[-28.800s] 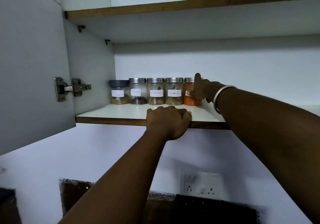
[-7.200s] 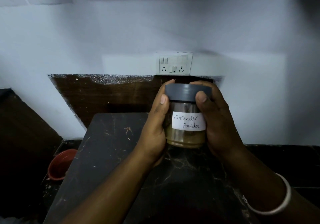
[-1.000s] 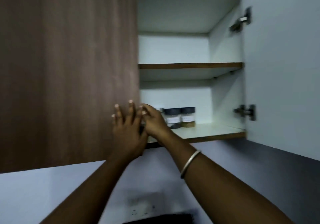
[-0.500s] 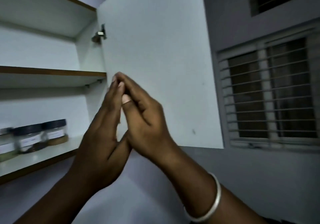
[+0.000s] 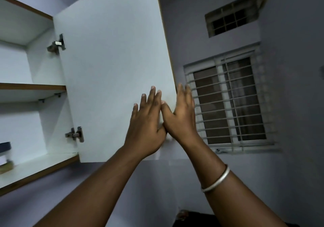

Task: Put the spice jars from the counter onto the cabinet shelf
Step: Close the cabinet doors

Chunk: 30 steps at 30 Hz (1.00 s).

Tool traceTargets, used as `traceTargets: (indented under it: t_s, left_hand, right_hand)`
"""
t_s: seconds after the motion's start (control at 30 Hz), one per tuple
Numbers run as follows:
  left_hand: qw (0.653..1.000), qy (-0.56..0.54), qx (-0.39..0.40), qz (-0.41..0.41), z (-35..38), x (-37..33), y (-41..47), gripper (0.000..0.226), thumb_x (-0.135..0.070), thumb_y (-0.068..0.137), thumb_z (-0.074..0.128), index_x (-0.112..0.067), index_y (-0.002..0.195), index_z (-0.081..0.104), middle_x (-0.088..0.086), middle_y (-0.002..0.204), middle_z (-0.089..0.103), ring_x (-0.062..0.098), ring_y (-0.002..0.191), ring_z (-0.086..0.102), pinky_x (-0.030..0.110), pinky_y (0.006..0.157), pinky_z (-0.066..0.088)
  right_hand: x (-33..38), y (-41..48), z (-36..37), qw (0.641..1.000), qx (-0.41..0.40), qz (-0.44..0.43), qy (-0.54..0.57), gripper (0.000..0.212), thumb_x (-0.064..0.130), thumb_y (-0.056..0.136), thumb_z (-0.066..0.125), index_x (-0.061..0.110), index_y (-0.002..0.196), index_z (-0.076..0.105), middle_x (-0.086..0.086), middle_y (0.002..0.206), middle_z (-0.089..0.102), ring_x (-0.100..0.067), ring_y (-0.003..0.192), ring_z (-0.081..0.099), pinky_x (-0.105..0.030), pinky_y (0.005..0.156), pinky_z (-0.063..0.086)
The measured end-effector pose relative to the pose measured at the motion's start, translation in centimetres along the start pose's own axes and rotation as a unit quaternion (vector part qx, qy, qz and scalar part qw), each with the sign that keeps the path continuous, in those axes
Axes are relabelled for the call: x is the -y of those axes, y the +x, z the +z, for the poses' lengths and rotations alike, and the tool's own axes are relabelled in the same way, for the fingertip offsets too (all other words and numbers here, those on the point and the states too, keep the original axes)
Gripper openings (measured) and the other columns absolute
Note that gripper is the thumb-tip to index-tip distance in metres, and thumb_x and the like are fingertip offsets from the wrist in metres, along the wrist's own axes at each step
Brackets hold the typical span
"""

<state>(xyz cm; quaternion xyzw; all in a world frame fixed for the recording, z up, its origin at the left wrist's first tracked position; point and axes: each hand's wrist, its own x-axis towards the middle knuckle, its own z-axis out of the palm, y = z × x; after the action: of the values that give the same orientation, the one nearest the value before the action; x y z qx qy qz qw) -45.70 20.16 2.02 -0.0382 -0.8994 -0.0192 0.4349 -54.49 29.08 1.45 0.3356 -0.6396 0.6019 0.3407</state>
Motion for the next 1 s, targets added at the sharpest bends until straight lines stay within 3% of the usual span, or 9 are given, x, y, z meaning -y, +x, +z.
traceTargets:
  t_s: [0.07, 0.13, 0.2, 0.4, 0.5, 0.67, 0.8, 0.9, 1.0]
  left_hand:
    - [0.999, -0.033, 0.027, -0.012, 0.7, 0.5, 0.1, 0.079, -0.021, 0.109, 0.051, -0.029, 0.166, -0.002, -0.008, 0.176, -0.015, 0.017, 0.163, -0.014, 0.047, 0.134, 0.001]
    - [0.995, -0.090, 0.045, -0.021, 0.8, 0.7, -0.2, 0.072, -0.019, 0.111, 0.046, -0.034, 0.166, 0.001, -0.013, 0.175, -0.012, 0.013, 0.163, -0.013, 0.044, 0.134, 0.006]
    - [0.988, -0.142, 0.054, -0.029, 0.5, 0.5, -1.0, 0.065, -0.025, 0.113, 0.041, -0.045, 0.161, 0.001, -0.020, 0.174, -0.013, 0.006, 0.161, -0.016, 0.039, 0.134, 0.007]
    - [0.987, -0.152, -0.047, -0.031, -2.5, -1.6, -6.2, 0.061, -0.067, 0.103, 0.029, -0.065, 0.151, -0.008, -0.033, 0.168, -0.023, -0.003, 0.156, -0.025, 0.031, 0.129, -0.003]
    - [0.983, -0.132, -0.127, -0.026, -5.4, -1.1, -9.9, 0.070, -0.056, 0.103, 0.034, -0.055, 0.161, -0.006, -0.030, 0.172, -0.013, 0.001, 0.161, -0.013, 0.029, 0.131, -0.001]
    - [0.967, -0.178, -0.179, -0.047, -12.2, 1.2, -15.5, 0.074, -0.039, 0.101, 0.051, -0.046, 0.164, 0.014, -0.022, 0.171, 0.027, 0.004, 0.159, 0.025, 0.039, 0.129, 0.029]
    - [0.949, -0.205, -0.220, -0.092, -17.0, 2.7, -19.0, 0.062, -0.024, 0.100, 0.055, -0.040, 0.156, 0.034, -0.031, 0.153, 0.052, -0.003, 0.145, 0.047, 0.016, 0.112, 0.043]
    - [0.938, -0.179, -0.258, -0.149, -20.2, 4.2, -21.3, 0.059, -0.009, 0.100, 0.049, -0.034, 0.153, 0.042, -0.028, 0.147, 0.060, -0.002, 0.139, 0.054, 0.013, 0.106, 0.047]
    - [0.928, -0.139, -0.278, -0.206, -23.2, 6.0, -23.1, 0.059, -0.013, 0.096, 0.047, -0.028, 0.153, 0.046, -0.022, 0.139, 0.066, 0.000, 0.130, 0.062, 0.017, 0.099, 0.053]
  right_hand:
    - [-0.9, 0.1, 0.3, 0.998, 0.035, 0.050, 0.034, 0.077, 0.040, 0.098, 0.058, 0.014, 0.162, 0.023, -0.011, 0.166, 0.032, -0.027, 0.152, 0.033, -0.036, 0.123, 0.026]
    - [-1.0, -0.1, 0.4, 0.996, 0.011, 0.055, 0.075, 0.062, 0.037, 0.096, 0.061, 0.017, 0.152, 0.043, -0.004, 0.144, 0.060, -0.021, 0.128, 0.061, -0.043, 0.109, 0.050]
    - [-0.5, -0.7, -0.1, 0.992, -0.022, 0.041, 0.120, 0.042, 0.031, 0.097, 0.059, 0.025, 0.138, 0.059, 0.008, 0.123, 0.072, -0.007, 0.108, 0.069, -0.043, 0.095, 0.058]
    - [4.6, -4.7, -1.0, 0.949, -0.011, -0.052, 0.310, 0.035, 0.019, 0.102, 0.050, 0.017, 0.131, 0.069, 0.009, 0.119, 0.076, -0.005, 0.113, 0.070, -0.024, 0.092, 0.058]
    - [8.1, -7.0, 0.4, 0.919, 0.021, -0.095, 0.381, 0.034, 0.011, 0.101, 0.051, 0.008, 0.130, 0.067, 0.001, 0.120, 0.075, -0.012, 0.116, 0.070, -0.025, 0.093, 0.058]
    - [14.0, -10.7, 5.4, 0.870, 0.057, -0.131, 0.472, 0.031, 0.013, 0.097, 0.061, 0.016, 0.128, 0.065, -0.011, 0.119, 0.067, -0.017, 0.112, 0.069, -0.026, 0.090, 0.056]
    - [18.4, -13.4, 10.3, 0.851, 0.059, -0.156, 0.498, 0.037, 0.022, 0.095, 0.064, 0.009, 0.130, 0.065, -0.012, 0.122, 0.060, -0.021, 0.115, 0.065, -0.025, 0.094, 0.054]
    - [21.4, -15.1, 14.5, 0.849, 0.053, -0.177, 0.495, 0.039, 0.026, 0.095, 0.064, 0.013, 0.131, 0.066, -0.013, 0.131, 0.057, -0.025, 0.125, 0.058, -0.038, 0.103, 0.052]
    - [23.7, -16.8, 19.0, 0.857, 0.053, -0.223, 0.462, 0.042, 0.027, 0.098, 0.058, 0.014, 0.138, 0.061, -0.012, 0.144, 0.053, -0.027, 0.137, 0.049, -0.048, 0.110, 0.045]
